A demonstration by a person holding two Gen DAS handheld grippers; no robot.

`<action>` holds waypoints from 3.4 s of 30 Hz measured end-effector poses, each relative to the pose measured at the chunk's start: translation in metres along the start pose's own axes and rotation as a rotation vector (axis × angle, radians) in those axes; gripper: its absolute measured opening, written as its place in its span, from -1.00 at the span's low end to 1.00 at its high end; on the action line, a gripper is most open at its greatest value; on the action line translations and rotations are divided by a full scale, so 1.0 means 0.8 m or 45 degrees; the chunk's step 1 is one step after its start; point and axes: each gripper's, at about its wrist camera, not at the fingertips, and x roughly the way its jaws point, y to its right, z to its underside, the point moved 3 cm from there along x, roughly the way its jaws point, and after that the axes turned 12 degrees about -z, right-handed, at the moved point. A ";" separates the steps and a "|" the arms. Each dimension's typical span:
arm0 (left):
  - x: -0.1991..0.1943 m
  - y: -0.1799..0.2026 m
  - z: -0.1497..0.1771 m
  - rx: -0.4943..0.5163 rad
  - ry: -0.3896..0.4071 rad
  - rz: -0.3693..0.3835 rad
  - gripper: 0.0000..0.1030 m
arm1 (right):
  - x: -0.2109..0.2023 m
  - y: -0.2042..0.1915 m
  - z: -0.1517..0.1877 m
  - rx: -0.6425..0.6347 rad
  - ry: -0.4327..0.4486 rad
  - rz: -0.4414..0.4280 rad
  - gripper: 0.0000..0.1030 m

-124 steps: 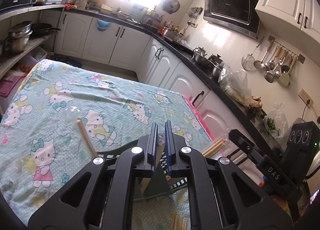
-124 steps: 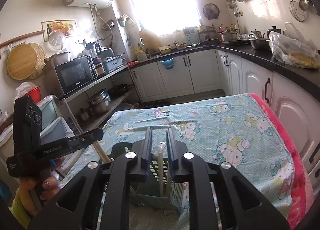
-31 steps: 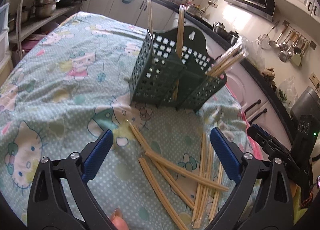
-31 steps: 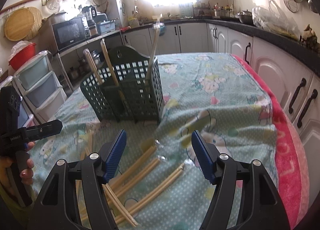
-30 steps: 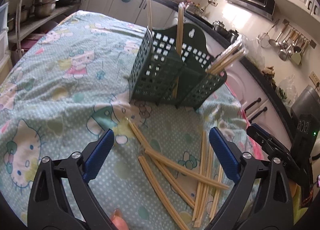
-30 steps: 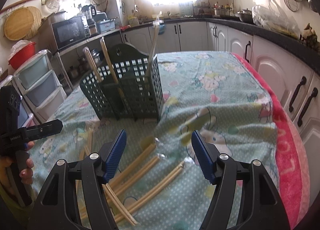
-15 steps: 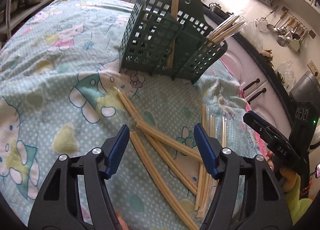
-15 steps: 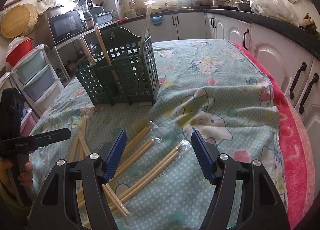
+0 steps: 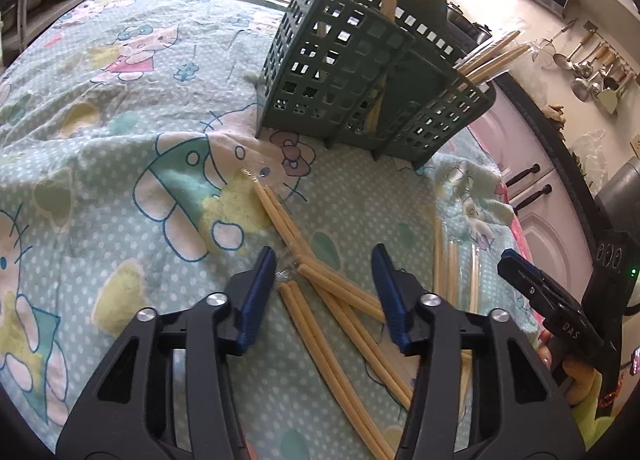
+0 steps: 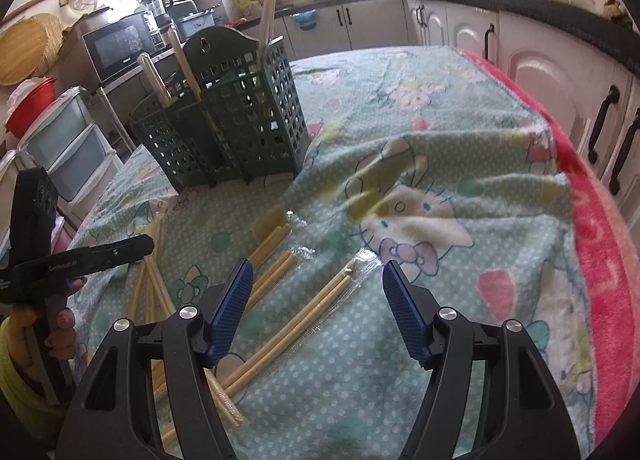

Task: Organize utensils
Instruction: 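Close the left tool on a wooden chopstick while the right tool grasps another, then lift both held chopsticks upright and carry them over the green basket, then lower both chopsticks tip-first into the green basket slots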

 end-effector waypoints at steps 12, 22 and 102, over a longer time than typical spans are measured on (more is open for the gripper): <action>-0.002 -0.012 -0.002 -0.004 0.021 -0.037 -0.86 | 0.031 0.027 -0.001 0.168 -0.046 -0.028 -0.17; -0.029 0.001 -0.008 0.028 0.085 -0.002 -0.92 | 0.028 0.036 -0.008 0.212 0.006 -0.083 -0.81; -0.250 0.078 -0.179 0.149 0.709 0.146 -0.94 | -0.121 -0.154 -0.214 -0.300 0.558 -0.294 -0.97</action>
